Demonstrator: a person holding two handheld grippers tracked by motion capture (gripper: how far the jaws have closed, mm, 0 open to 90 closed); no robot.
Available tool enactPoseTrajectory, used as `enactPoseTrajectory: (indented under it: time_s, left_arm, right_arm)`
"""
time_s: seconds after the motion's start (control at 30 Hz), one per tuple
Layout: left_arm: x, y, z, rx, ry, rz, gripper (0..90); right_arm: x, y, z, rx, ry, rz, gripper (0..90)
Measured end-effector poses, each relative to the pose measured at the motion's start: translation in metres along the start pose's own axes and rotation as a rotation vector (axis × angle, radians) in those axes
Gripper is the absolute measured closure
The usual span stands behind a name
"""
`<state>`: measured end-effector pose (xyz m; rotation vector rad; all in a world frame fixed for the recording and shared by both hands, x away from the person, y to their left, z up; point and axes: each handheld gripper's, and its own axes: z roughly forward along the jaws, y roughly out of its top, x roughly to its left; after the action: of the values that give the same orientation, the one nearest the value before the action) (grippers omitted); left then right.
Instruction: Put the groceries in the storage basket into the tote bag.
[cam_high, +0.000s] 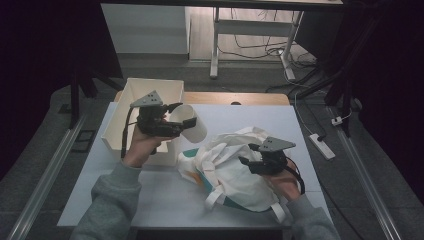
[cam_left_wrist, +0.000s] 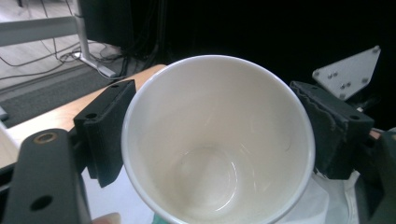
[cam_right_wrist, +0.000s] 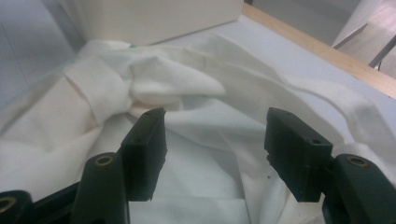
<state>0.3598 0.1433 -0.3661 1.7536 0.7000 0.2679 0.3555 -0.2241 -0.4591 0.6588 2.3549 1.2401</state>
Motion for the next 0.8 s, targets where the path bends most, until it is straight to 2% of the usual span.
enactPoseTrajectory:
  time_s: [0.17,0.43,0.63,0.8]
  left_arm:
    - [-0.007,-0.002,0.012,0.033,-0.017,0.015,19.5]
    - [-0.020,-0.007,0.030,0.079,-0.040,0.037,19.5]
    - [-0.028,-0.010,0.043,0.107,-0.062,0.048,19.4]
    - [-0.034,-0.015,0.055,0.142,-0.076,0.051,19.4]
  right_arm:
    - [0.006,0.008,-0.004,-0.039,0.012,0.004,32.0]
    - [0.023,0.023,-0.007,-0.081,0.029,-0.029,23.6]
    - [0.034,0.032,-0.007,-0.095,0.039,-0.048,19.8]
    - [0.040,0.038,-0.005,-0.109,0.029,-0.038,16.0]
